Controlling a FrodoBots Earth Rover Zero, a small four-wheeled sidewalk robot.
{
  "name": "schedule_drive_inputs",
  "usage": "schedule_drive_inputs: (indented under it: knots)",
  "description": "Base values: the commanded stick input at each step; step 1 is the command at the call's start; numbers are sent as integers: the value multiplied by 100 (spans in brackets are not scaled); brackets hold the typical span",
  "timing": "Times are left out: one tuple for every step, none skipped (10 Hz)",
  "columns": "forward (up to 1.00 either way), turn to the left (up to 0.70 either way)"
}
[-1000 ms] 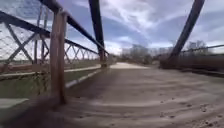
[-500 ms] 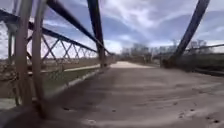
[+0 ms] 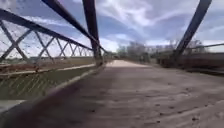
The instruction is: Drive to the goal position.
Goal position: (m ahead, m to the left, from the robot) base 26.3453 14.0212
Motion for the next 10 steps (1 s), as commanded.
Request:
schedule_drive_inputs:
  knots:
    - [100,-22]
    - [100,-19]
    - [100,-7]
    - [100,1]
    - [100,1]
    - [100,1]
    - [100,-21]
    - [100,-28]
    - [100,-29]
    - [100,-28]
